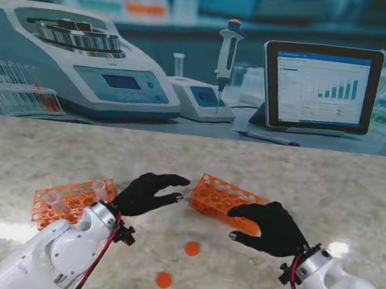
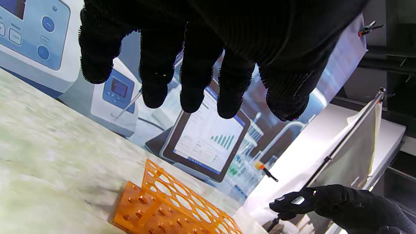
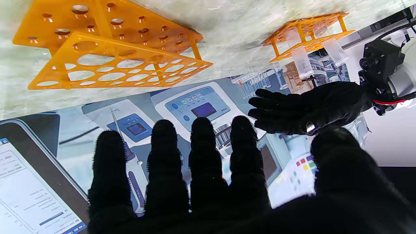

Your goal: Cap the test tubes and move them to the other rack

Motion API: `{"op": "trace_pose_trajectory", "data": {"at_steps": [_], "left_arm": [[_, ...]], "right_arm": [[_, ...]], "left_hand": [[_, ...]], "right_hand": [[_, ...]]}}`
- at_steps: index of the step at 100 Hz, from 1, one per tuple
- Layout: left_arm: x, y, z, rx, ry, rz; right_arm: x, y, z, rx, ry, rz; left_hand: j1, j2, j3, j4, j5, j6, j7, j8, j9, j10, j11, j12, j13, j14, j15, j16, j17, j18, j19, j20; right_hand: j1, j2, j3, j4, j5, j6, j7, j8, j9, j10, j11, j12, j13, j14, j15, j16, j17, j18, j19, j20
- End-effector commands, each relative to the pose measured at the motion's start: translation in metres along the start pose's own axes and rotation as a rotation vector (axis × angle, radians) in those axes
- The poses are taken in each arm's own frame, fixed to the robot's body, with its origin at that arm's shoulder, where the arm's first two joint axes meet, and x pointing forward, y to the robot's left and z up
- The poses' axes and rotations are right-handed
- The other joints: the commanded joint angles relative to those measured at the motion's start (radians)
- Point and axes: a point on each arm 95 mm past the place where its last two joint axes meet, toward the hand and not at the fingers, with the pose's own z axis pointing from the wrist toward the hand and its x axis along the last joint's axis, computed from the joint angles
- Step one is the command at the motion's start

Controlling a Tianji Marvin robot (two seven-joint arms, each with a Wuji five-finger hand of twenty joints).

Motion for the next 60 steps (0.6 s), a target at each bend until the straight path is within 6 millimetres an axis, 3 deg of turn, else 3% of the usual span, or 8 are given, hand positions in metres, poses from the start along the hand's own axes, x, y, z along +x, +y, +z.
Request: {"op": "trace_pose_trajectory", "data": {"at_steps": [1, 60], "left_arm": [[-0.0010, 0.0013, -0.0007, -0.003, -0.007, -0.007], [-0.0004, -0.0075, -0.0073, -0.008, 0.009, 0.043]], "right_arm": [[0.0036, -0.0024, 0.0000, 0.006, 0.000, 0.007], [0.0060, -0.0015, 0.0009, 0.008, 0.001, 0.008]], "left_hand": [[-0.012, 0.053, 0.003, 0.018, -0.014, 0.009, -0.023, -0.014, -0.015, 0.006, -0.021, -0.017, 0.017, 0.000, -0.004, -0.011, -0.004, 0.016, 0.034, 0.012], [-0.018, 0.051, 0.001, 0.018, -0.020, 0.000, -0.024, -0.013, -0.025, -0.007, -0.021, -0.015, -0.003, -0.009, -0.011, -0.013, -0.029, 0.002, 0.019, 0.007]], "right_hand": [[0.002, 0.016, -0.019, 0.026, -0.006, -0.009, -0.004, 0.009, 0.003, 0.005, -0.002, 0.002, -0.034, -0.002, -0.007, -0.003, -0.015, -0.012, -0.015, 0.010], [0.003, 0.016, -0.019, 0.026, -0.007, -0.008, -0.004, 0.009, 0.002, 0.005, -0.002, 0.002, -0.034, -0.003, -0.007, -0.003, -0.015, -0.012, -0.015, 0.010]]}}
